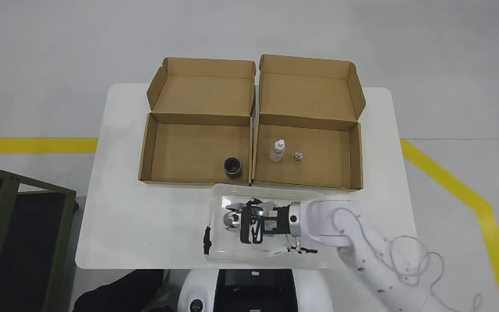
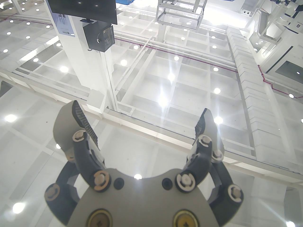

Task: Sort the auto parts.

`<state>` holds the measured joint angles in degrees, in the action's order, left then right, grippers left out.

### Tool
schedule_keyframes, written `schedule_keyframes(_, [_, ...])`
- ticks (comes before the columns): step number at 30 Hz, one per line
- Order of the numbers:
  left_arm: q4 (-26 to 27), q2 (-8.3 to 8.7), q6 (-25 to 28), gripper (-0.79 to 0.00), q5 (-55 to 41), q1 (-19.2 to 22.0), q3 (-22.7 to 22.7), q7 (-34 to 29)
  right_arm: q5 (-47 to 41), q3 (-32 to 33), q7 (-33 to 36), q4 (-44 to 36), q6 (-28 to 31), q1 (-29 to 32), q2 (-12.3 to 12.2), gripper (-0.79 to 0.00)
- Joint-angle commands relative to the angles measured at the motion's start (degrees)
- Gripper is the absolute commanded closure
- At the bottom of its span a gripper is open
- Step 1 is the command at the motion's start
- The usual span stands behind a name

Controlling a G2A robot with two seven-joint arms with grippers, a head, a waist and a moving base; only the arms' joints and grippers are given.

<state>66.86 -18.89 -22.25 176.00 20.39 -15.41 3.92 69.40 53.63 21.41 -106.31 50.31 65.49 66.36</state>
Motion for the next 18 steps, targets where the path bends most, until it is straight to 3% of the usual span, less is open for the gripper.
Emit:
schedule_keyframes(1, [0.0, 0.0, 0.0, -0.785, 0.0, 0.0, 0.0, 0.0, -2.8, 1.1, -0.4, -0.7, 1.1, 0.1, -0.2, 0.0])
schedule_keyframes(18, [0.0, 0.0, 0.0, -0.785, 0.0, 0.0, 0.0, 0.0, -11.5, 11.4, -5.6, -10.4, 4.3, 2.5, -2.3, 0.0])
